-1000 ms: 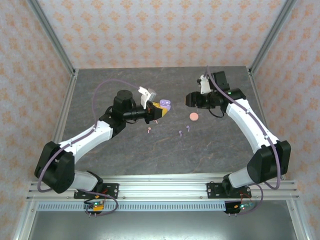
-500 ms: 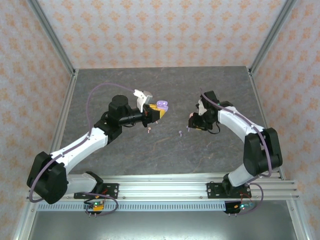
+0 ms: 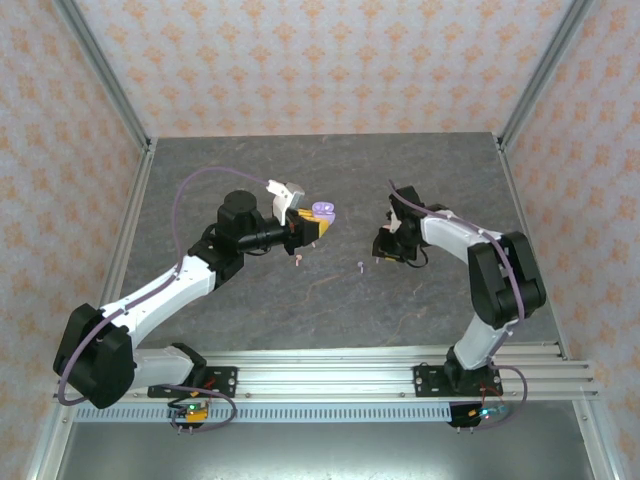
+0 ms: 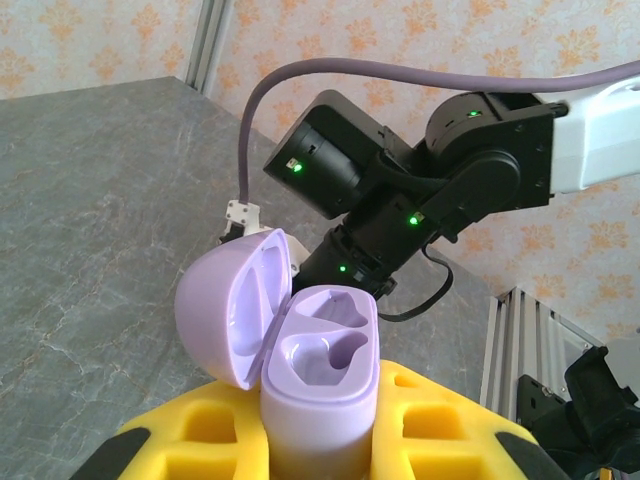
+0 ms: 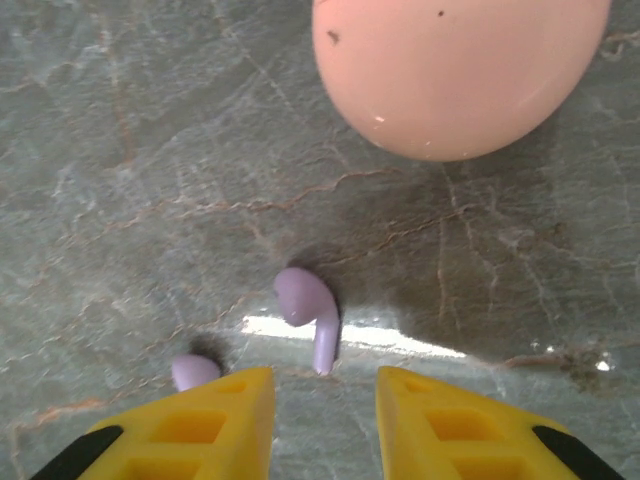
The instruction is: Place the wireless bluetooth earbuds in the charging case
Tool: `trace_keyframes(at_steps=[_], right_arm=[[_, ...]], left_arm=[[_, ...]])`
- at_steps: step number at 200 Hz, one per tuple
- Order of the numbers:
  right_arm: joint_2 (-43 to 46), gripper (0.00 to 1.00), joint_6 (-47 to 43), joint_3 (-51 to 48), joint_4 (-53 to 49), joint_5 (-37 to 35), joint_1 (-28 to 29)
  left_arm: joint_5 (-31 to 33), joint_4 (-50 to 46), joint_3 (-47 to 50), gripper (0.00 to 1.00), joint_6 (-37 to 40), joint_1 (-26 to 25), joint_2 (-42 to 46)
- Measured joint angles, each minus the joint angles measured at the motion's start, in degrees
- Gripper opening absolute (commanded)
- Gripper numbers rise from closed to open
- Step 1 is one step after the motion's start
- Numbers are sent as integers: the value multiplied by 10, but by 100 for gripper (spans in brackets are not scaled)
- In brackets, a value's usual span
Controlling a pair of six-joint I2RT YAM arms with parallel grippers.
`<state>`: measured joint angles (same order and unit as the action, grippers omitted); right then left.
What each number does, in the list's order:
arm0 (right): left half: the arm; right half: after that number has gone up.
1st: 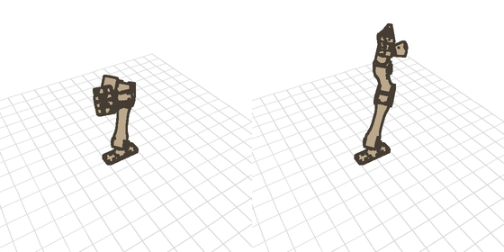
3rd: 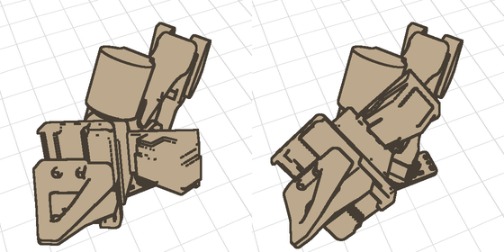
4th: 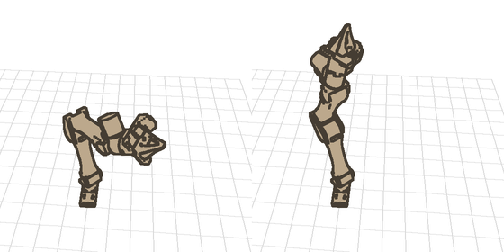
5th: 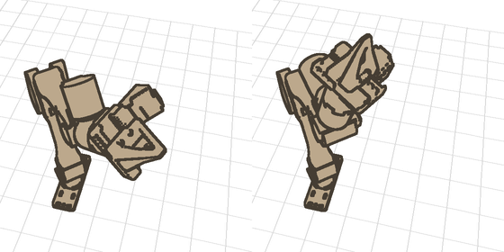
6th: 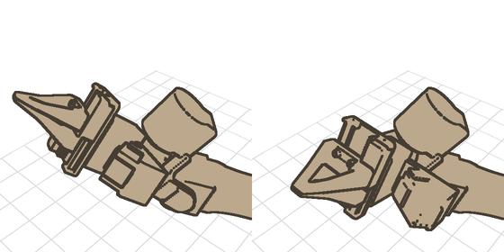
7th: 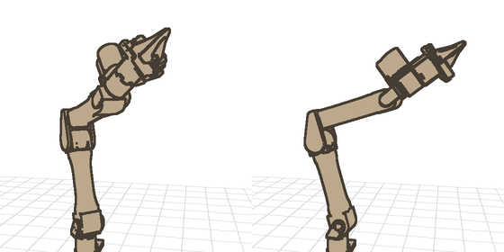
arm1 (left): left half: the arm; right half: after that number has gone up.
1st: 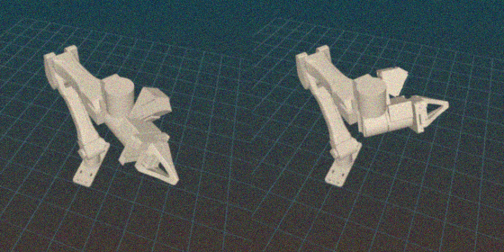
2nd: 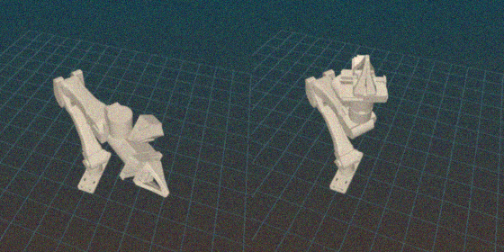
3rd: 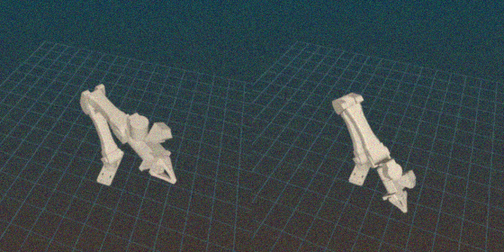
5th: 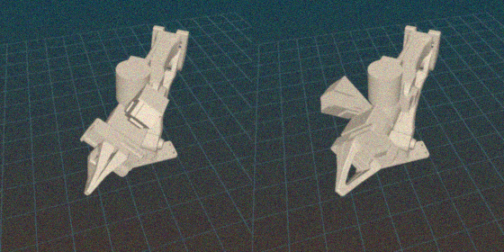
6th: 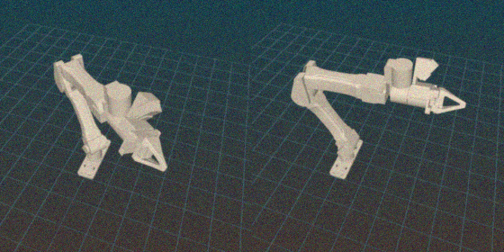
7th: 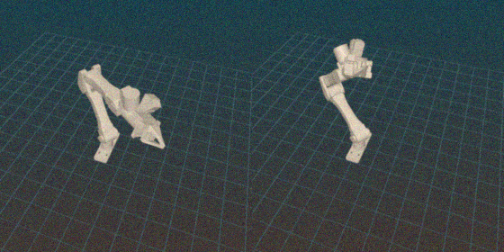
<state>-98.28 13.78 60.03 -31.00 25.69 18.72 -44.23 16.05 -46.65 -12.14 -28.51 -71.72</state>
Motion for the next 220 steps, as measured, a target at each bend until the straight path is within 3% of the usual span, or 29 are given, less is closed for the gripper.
trace_keyframes(at_steps=[70, 220], right_arm=[[-11, 33, 28, 23, 0, -50, 23], [-70, 32, 31, 67, -19, -68, 33]], left_arm=[[2, -5, 0, 2, 1, 0, 0], [4, -17, 0, 2, 2, 0, 0]])
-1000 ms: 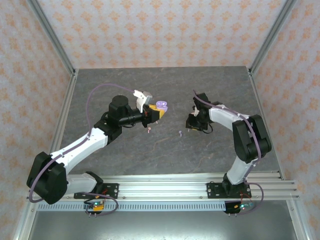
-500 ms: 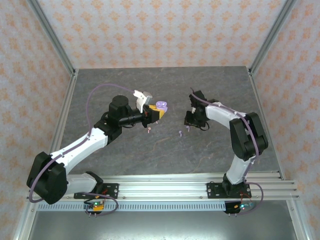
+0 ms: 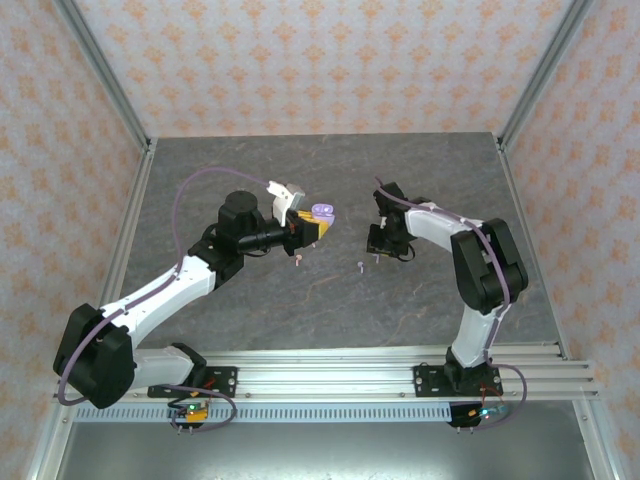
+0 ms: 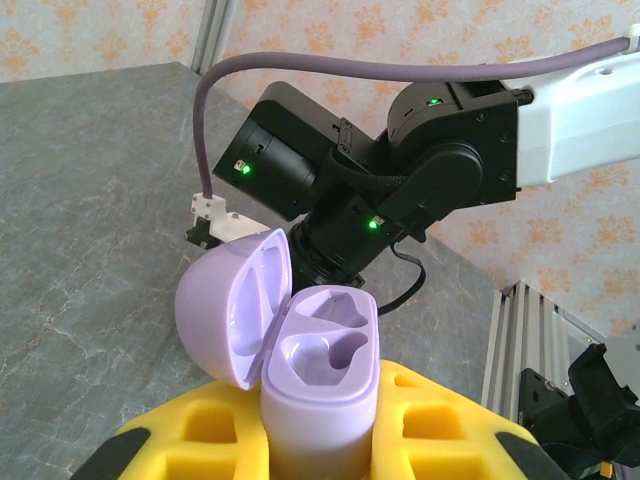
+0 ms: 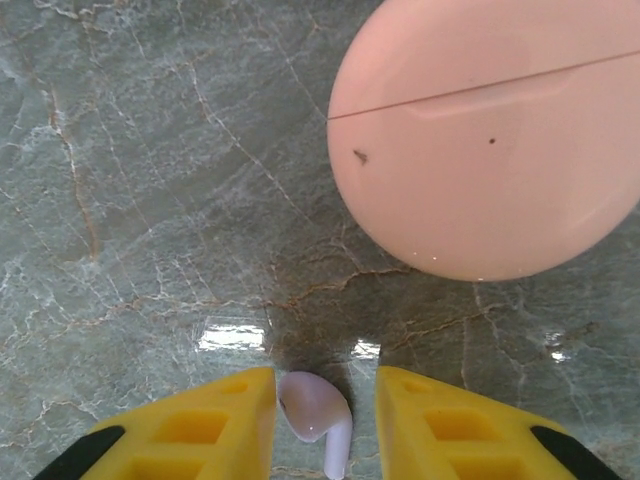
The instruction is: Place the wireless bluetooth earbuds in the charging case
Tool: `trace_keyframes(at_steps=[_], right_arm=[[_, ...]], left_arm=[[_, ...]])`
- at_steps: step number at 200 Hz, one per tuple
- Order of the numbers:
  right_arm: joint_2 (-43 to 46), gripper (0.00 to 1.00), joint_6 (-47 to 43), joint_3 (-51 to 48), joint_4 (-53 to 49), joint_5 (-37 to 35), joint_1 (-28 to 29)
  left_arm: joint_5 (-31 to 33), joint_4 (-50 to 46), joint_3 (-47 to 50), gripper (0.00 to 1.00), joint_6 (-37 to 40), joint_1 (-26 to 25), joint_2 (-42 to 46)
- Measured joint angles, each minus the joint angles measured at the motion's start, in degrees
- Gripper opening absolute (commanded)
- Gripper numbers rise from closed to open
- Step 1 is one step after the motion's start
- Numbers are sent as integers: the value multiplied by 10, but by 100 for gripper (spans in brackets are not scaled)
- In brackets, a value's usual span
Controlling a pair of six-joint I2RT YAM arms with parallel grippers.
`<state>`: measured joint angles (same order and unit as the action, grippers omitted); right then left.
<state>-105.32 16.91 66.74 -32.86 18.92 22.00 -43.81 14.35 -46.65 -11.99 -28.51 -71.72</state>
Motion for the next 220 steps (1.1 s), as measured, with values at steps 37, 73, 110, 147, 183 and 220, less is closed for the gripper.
trace_keyframes(at_steps=[37, 73, 110, 147, 183, 220], right_arm=[[-5, 31, -2, 9, -3, 6, 2], [-13, 31, -10, 14, -5, 15, 5], [-14, 31, -20, 17, -11, 21, 5], [-14, 32, -33, 24, -24, 21, 6], [-14, 32, -37, 36, -35, 16, 10], [-29, 33, -36, 41, -43, 14, 16]], left_arm=[[7, 0, 0, 2, 0, 0, 0], [8, 0, 0, 2, 0, 0, 0], [8, -1, 0, 2, 0, 0, 0], [8, -1, 0, 2, 0, 0, 0], [8, -1, 0, 2, 0, 0, 0], [8, -1, 0, 2, 0, 0, 0]])
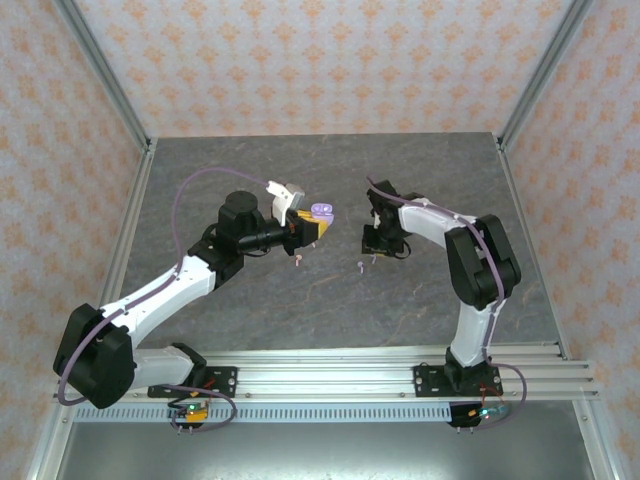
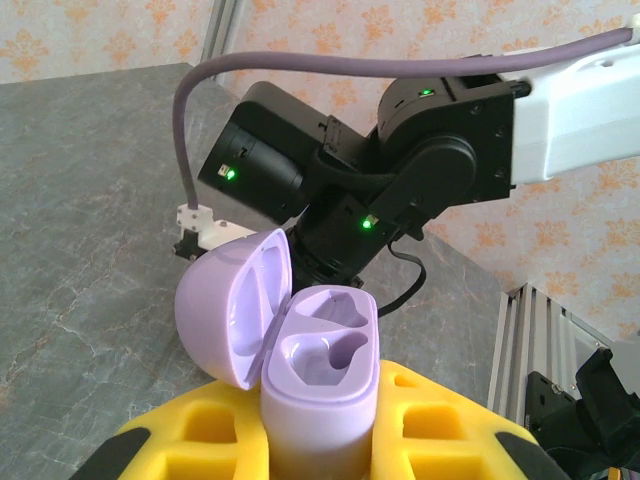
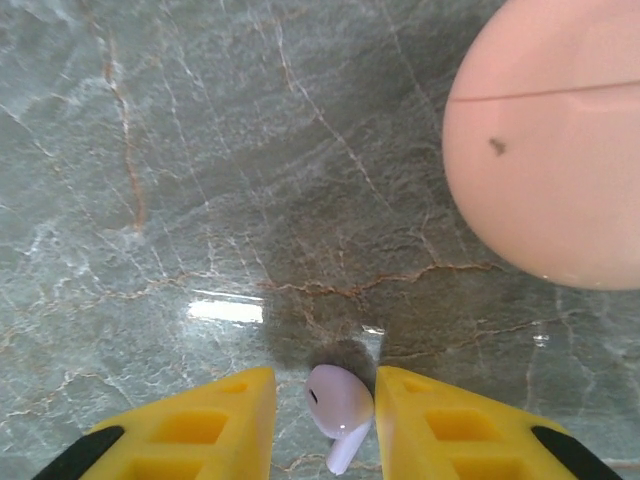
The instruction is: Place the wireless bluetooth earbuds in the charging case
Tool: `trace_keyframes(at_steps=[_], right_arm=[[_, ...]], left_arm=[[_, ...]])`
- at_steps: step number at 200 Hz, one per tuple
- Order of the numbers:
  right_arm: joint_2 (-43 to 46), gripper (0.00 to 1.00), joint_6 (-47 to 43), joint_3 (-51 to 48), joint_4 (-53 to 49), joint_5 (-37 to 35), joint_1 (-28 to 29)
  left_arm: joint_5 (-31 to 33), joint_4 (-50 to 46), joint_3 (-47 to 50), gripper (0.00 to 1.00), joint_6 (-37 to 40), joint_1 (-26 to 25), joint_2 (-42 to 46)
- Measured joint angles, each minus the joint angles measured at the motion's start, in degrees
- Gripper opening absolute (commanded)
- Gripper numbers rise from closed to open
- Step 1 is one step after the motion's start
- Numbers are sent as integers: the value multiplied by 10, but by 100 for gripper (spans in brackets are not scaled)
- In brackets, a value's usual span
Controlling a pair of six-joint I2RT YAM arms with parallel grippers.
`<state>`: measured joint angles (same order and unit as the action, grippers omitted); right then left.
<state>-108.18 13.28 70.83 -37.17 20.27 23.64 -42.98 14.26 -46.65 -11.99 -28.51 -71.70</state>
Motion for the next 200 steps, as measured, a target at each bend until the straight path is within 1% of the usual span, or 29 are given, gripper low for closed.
trace_keyframes(at_steps=[28, 53, 77, 153, 165, 183, 192, 200], right_arm=[[-7, 31, 0, 8, -6, -8, 3], [-11, 26, -5, 13, -10, -13, 5], [-14, 24, -16, 19, -18, -20, 7], [-39, 24, -120, 59, -65, -23, 26], [-40, 27, -134, 61, -71, -24, 26], [-40, 35, -146, 61, -82, -28, 26], [-40, 41, -147, 61, -85, -31, 26], [-40, 42, -143, 61, -85, -31, 26]], left_arm=[[0, -2, 0, 2, 0, 0, 0], [0, -6, 0, 2, 0, 0, 0], [0, -10, 0, 2, 0, 0, 0], [0, -12, 0, 2, 0, 0, 0], [0, -12, 0, 2, 0, 0, 1], [0, -12, 0, 2, 0, 0, 3], [0, -12, 0, 2, 0, 0, 4], [0, -12, 0, 2, 0, 0, 5]])
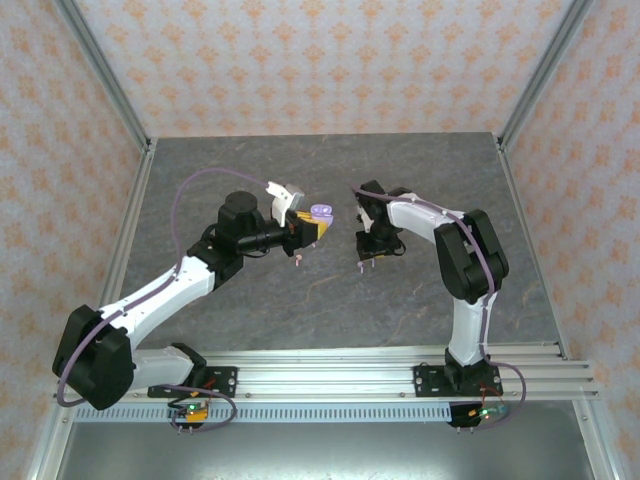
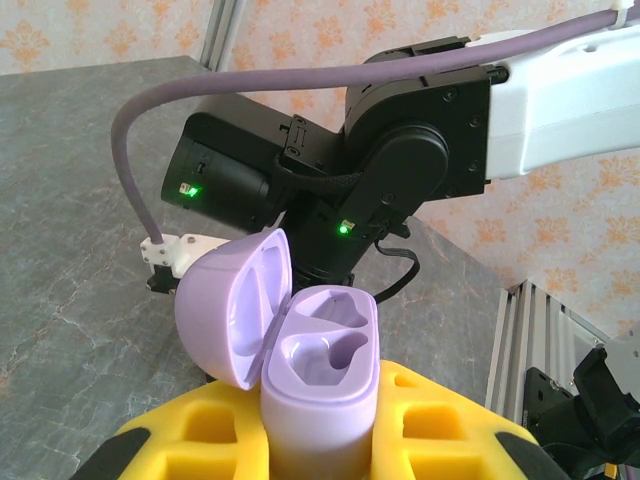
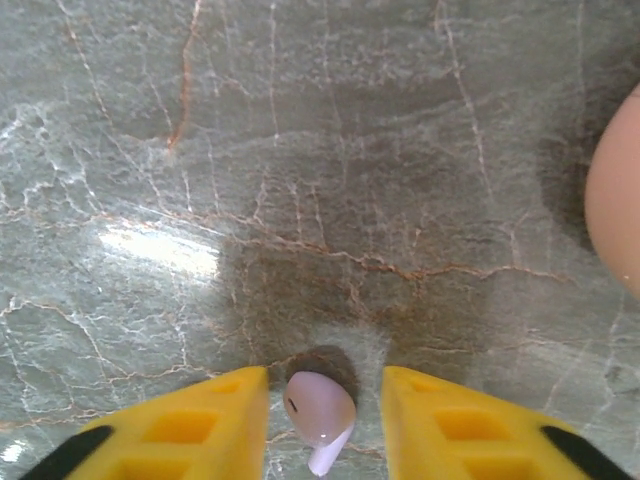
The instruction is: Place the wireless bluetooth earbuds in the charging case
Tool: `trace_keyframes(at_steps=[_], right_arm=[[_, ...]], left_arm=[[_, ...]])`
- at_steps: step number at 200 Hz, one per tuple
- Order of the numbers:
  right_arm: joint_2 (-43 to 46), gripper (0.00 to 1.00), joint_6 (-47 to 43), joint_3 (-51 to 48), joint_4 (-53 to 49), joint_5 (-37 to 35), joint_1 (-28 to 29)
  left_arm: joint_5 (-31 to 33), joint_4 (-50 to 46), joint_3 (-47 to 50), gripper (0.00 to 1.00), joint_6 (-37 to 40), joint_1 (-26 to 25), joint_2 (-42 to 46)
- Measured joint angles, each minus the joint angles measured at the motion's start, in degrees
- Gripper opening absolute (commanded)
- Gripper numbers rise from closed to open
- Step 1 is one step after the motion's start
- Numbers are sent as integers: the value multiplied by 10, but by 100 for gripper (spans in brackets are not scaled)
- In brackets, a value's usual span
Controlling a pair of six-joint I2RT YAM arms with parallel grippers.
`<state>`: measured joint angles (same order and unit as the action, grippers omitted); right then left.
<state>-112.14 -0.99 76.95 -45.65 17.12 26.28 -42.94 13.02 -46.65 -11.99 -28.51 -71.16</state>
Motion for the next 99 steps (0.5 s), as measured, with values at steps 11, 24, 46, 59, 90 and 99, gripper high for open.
trace_keyframes(at_steps=[11, 24, 46, 59, 90, 99], right_arm=[[0, 43, 5, 0, 0, 0, 0], [0, 43, 22, 0, 2, 0, 0], [0, 42, 67, 0, 3, -3, 0], [0, 42, 100, 0, 3, -7, 0], [7, 42, 170, -4, 12, -22, 0], [10, 42, 183, -6, 12, -24, 0]], left_arm=[[0, 0, 0, 2, 0, 0, 2], [2, 0, 0, 2, 0, 0, 3], [2, 0, 0, 2, 0, 0, 5], [2, 0, 0, 2, 0, 0, 6], [2, 0, 0, 2, 0, 0, 6], [2, 0, 0, 2, 0, 0, 6]])
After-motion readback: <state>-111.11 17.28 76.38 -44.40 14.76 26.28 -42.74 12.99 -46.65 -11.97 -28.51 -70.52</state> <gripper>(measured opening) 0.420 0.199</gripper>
